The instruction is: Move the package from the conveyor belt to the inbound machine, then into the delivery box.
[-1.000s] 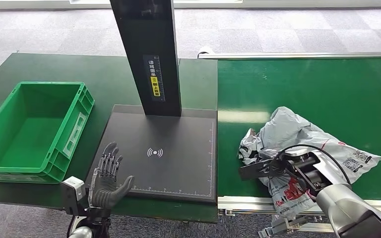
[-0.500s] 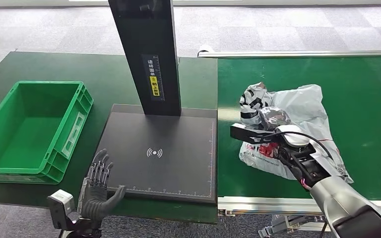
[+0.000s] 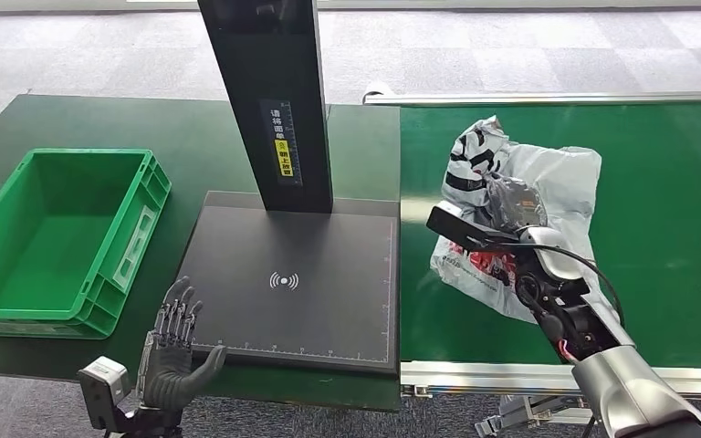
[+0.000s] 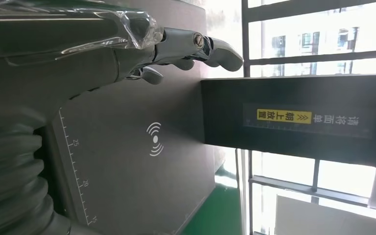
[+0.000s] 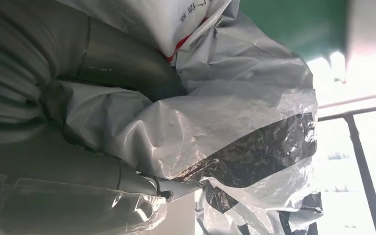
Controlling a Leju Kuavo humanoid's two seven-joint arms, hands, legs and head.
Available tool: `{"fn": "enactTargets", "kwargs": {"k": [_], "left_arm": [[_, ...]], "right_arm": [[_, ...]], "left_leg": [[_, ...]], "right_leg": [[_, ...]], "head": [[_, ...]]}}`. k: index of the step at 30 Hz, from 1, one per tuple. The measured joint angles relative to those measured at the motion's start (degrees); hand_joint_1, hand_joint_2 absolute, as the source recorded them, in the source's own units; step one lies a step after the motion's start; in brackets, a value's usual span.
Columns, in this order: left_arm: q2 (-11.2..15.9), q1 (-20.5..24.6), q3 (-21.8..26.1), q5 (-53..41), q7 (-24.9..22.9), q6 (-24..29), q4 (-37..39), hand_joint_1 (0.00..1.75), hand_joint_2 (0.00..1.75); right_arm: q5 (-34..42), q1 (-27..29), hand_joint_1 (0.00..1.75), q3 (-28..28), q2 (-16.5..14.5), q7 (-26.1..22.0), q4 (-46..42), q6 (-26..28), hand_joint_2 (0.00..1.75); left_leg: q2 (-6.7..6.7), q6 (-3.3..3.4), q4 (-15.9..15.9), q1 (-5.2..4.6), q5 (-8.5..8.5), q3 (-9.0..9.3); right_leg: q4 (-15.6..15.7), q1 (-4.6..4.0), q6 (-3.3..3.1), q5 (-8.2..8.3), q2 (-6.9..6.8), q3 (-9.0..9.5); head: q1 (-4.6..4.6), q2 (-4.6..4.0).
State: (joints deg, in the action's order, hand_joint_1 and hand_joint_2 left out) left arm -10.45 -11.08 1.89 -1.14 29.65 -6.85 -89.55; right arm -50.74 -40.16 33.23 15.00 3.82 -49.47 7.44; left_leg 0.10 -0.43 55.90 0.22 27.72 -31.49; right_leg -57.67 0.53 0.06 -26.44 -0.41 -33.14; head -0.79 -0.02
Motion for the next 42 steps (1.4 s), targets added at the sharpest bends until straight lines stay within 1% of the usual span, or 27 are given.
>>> {"fn": "enactTargets", "kwargs": {"k": [2,3,5,7,10,14,17,21,25,27,30,34,38,42], "left_arm": [[0.0,0.2,0.0,0.0,1.0,0.4,0.0,0.00,1.75],[0.0,0.4,0.1,0.0,1.6,0.9,0.1,0.00,1.75],[0.0,1.1,0.1,0.4,2.7,1.9,0.3,0.00,1.75],[0.0,2.3,0.1,1.2,3.5,2.7,0.8,0.00,1.75],[0.1,3.8,-0.2,2.4,3.9,3.7,1.2,0.00,1.75],[0.2,5.5,-0.8,3.6,4.1,5.5,1.6,0.00,1.75],[0.4,6.3,-1.4,4.2,4.3,6.2,2.0,0.00,1.75],[0.9,6.7,-2.0,4.6,4.6,6.4,2.7,0.00,1.75],[1.4,7.6,-3.0,5.6,5.3,7.1,4.0,0.00,1.75],[1.5,8.4,-3.4,6.3,5.6,8.2,4.8,0.00,1.75],[1.5,9.7,-3.9,7.4,5.7,9.4,5.9,0.00,1.75],[1.6,11.9,-4.6,7.8,5.5,10.2,7.8,0.00,1.75],[1.6,14.2,-5.9,7.2,5.2,10.4,9.8,0.00,1.75],[1.9,16.2,-7.7,6.2,4.9,9.9,11.8,0.00,1.75]], "right_arm": [[2.1,1.7,1.75,-2.6,-1.4,-4.4,-3.7,1.8,1.75],[3.7,2.7,1.75,-3.7,-2.3,-7.5,-5.8,1.5,1.75],[7.1,4.8,1.75,-4.9,-4.4,-14.1,-9.5,-0.5,1.75],[9.3,6.6,1.75,-4.8,-6.8,-19.1,-11.8,-2.4,1.75],[11.7,8.0,1.75,-3.4,-10.3,-23.4,-13.0,-2.6,1.75],[15.6,8.5,1.75,-1.0,-14.1,-27.3,-13.1,-1.8,1.75],[16.8,8.9,1.75,0.3,-16.3,-28.3,-13.1,-1.8,1.75],[17.3,8.9,1.75,1.2,-17.6,-28.7,-13.1,-2.2,1.75],[17.5,8.8,1.75,2.6,-19.0,-30.6,-12.0,-4.5,1.75],[16.2,8.3,1.75,4.0,-19.8,-30.7,-10.0,-5.8,1.75],[12.5,6.6,1.75,6.8,-21.1,-29.1,-4.8,-6.5,1.75],[8.0,3.2,1.75,10.6,-23.7,-27.0,5.1,-7.3,1.75],[5.8,1.0,1.75,13.9,-26.5,-25.3,14.3,-9.0,1.75],[4.8,-0.1,1.75,16.1,-28.7,-23.9,19.9,-10.2,1.75]], "left_leg": [[0.02,-0.01,0.0,0.01,0.01,0.00],[0.03,-0.01,0.0,0.01,0.01,0.00],[0.03,-0.02,0.0,0.03,0.02,0.00],[0.03,-0.03,0.0,0.05,0.01,0.00],[0.03,-0.04,0.0,0.06,-0.01,0.01],[0.04,-0.04,0.0,0.05,-0.02,0.02],[0.03,-0.04,0.0,0.03,-0.02,0.01],[0.04,-0.04,0.0,0.03,-0.01,-0.01],[0.05,-0.05,0.0,0.04,-0.01,-0.01],[0.05,-0.05,0.0,0.05,-0.01,0.00],[0.04,-0.05,0.0,0.05,-0.03,0.01],[0.03,-0.05,0.0,0.05,-0.05,0.02],[0.02,-0.05,0.0,0.05,-0.05,0.01],[0.04,-0.05,0.0,0.04,-0.04,0.01]], "right_leg": [[0.0,-0.01,-0.01,-0.01,0.01,-0.02],[0.0,-0.02,-0.01,-0.01,0.02,-0.03],[0.0,-0.03,-0.02,-0.02,0.02,-0.04],[0.0,-0.05,-0.03,-0.03,0.02,-0.04],[0.0,-0.07,-0.04,-0.03,0.02,-0.03],[0.0,-0.06,-0.04,-0.02,0.02,-0.02],[0.0,-0.05,-0.04,-0.02,0.02,-0.03],[0.0,-0.05,-0.03,-0.02,0.02,-0.04],[0.0,-0.05,-0.04,-0.02,0.03,-0.05],[0.0,-0.05,-0.04,-0.02,0.03,-0.04],[0.0,-0.06,-0.04,-0.02,0.02,-0.03],[0.0,-0.06,-0.04,-0.01,0.02,-0.01],[0.0,-0.06,-0.04,-0.01,0.01,-0.02],[0.0,-0.06,-0.04,-0.01,0.03,-0.03]], "head": [[0.00,0.00],[0.00,0.00],[-0.01,0.00],[-0.01,0.00],[-0.01,0.00],[0.00,0.00],[-0.01,0.00],[0.01,0.00],[0.01,0.00],[0.01,0.00],[0.01,0.00],[0.02,0.00],[0.01,0.00],[0.01,0.00]]}}
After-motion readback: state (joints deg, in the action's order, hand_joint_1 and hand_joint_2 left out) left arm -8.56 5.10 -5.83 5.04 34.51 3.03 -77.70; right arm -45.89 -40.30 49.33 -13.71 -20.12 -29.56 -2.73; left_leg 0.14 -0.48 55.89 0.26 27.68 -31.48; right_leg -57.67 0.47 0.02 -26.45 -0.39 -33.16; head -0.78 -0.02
